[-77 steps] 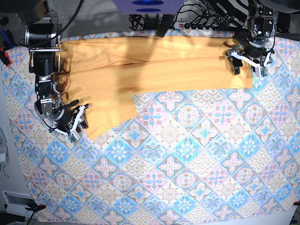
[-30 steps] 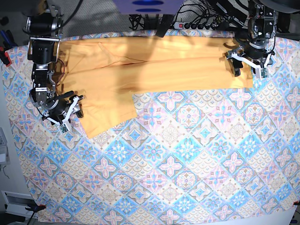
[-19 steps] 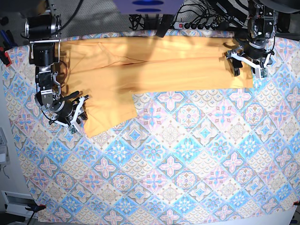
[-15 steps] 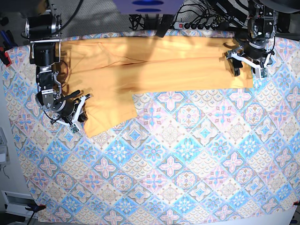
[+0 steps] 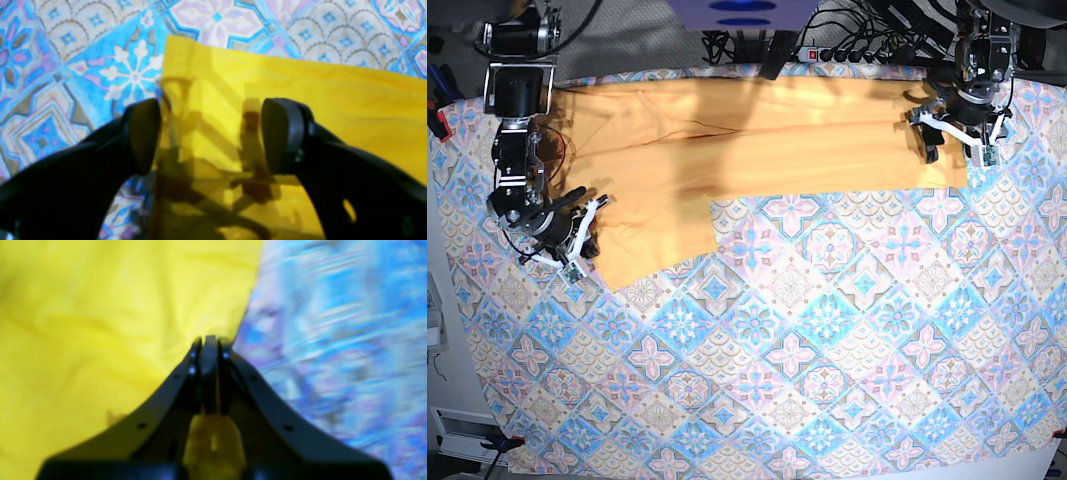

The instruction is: Fold the T-shirt properly

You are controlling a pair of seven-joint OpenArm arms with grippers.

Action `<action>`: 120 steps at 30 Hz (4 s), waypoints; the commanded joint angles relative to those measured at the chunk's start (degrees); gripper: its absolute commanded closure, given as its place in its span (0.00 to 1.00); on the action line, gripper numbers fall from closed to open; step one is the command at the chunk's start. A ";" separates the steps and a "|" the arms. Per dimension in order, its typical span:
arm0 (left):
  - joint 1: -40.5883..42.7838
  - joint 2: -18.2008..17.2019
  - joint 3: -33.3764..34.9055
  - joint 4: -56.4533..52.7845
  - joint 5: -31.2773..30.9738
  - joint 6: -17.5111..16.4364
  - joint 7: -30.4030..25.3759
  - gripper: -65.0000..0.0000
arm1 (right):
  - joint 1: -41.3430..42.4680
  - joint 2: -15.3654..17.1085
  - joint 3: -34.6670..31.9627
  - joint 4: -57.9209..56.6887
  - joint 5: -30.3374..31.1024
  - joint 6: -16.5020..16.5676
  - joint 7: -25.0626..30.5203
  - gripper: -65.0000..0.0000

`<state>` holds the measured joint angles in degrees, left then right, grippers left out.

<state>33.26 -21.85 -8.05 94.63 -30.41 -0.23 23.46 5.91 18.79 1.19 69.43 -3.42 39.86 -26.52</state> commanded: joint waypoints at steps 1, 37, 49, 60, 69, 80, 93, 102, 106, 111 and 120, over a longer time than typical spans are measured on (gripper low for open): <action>0.20 -0.70 -0.43 0.97 -0.05 0.01 -1.18 0.28 | 0.11 1.30 0.52 2.26 0.83 0.14 0.90 0.99; -1.21 -0.70 -0.17 0.71 0.13 0.01 -1.18 0.28 | -10.70 -0.54 13.97 20.99 1.27 0.14 -4.47 0.75; -1.21 -0.70 -0.17 0.62 0.13 0.01 -1.18 0.28 | -2.44 -0.19 12.30 7.01 10.32 0.14 -5.43 0.54; -1.39 -0.62 -0.17 0.54 0.13 0.01 -1.18 0.28 | 0.11 -0.37 12.39 1.91 12.61 0.14 -7.98 0.54; -1.30 0.00 -0.25 0.54 0.22 0.01 -1.18 0.28 | 0.73 -0.54 11.86 -1.16 12.78 0.14 -7.98 0.54; -1.21 0.00 -0.25 0.62 0.22 0.01 -1.18 0.28 | 0.37 -0.46 7.82 -3.36 12.78 0.14 -8.33 0.68; -1.04 0.00 -0.25 0.62 0.13 0.01 -1.18 0.28 | 0.29 2.09 7.47 2.62 20.87 0.14 -15.63 0.99; -1.30 0.00 -0.25 0.62 0.13 0.01 -1.18 0.28 | -8.07 4.64 11.95 14.92 24.65 0.14 -19.76 0.99; -1.30 0.00 -0.25 0.62 0.13 0.01 -1.18 0.28 | -12.81 4.64 13.71 18.88 24.65 0.14 -19.85 0.99; -1.39 0.00 -0.25 0.62 0.22 0.01 -1.18 0.28 | -19.32 4.64 15.47 24.51 24.65 0.14 -19.85 0.99; -1.39 0.00 -0.25 0.54 0.22 0.01 -1.18 0.28 | -29.25 4.64 16.44 32.51 24.65 0.14 -19.76 0.99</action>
<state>31.77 -21.10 -7.99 94.48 -30.39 -0.19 23.33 -23.40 22.48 17.08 100.97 20.67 39.97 -47.20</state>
